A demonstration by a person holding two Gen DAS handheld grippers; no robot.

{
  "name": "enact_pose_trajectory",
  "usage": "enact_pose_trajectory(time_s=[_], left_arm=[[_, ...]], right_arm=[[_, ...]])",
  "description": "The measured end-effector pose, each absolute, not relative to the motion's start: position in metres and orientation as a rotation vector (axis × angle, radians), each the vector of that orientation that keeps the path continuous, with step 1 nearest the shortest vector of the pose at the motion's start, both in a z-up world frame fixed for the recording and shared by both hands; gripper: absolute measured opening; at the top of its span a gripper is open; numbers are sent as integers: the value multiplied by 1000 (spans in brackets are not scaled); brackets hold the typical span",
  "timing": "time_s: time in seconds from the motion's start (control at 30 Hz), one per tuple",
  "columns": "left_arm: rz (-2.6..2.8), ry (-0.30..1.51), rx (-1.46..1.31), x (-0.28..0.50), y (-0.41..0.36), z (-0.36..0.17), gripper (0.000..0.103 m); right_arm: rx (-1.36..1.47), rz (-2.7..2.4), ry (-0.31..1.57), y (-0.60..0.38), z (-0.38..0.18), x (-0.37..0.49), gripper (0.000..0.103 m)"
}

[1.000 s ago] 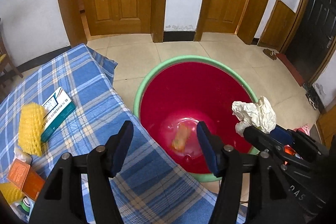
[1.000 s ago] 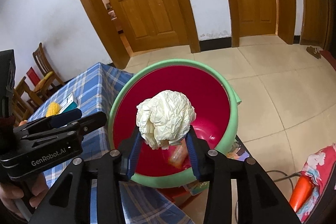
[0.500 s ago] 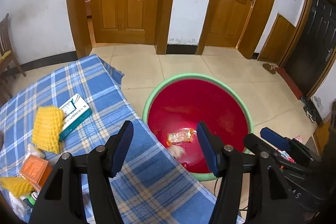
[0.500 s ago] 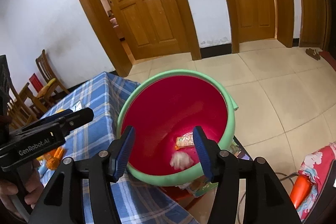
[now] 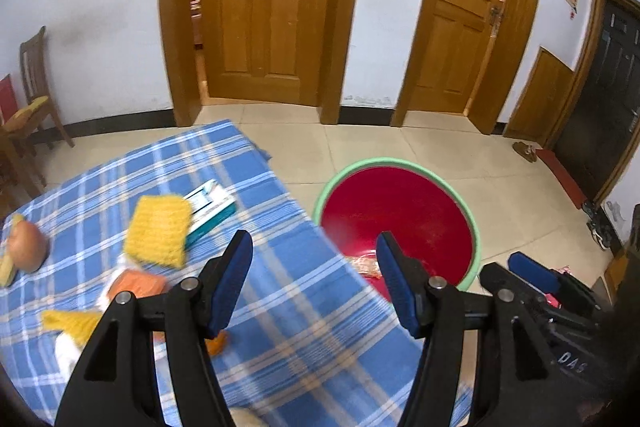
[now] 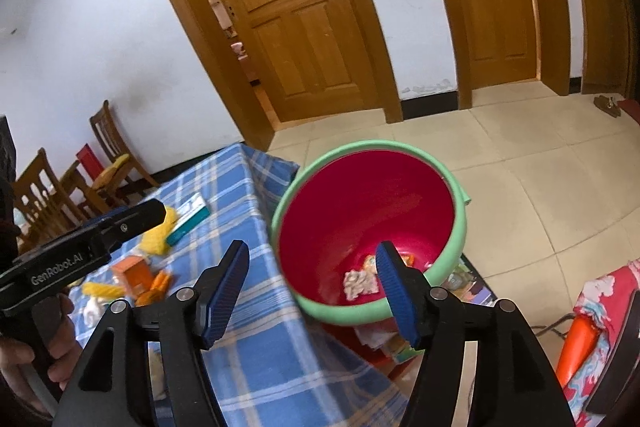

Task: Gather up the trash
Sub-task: 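Move the left tool back to the table and grasp the crumpled white tissue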

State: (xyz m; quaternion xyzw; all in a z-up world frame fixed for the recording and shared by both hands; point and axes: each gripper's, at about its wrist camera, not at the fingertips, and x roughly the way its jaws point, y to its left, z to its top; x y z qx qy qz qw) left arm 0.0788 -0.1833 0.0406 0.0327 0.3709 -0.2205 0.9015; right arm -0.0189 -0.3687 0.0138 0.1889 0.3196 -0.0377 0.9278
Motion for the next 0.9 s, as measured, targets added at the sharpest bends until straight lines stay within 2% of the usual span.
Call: enact_pose_trajectory(time_s=[0.53, 0.9], left_arm=[[-311, 806, 20, 42, -100, 30, 64], [-314, 906, 7, 16, -85, -3, 64]], right_arm=[[355, -14, 679, -325, 15, -43, 68], [331, 15, 697, -301, 10, -52, 69]])
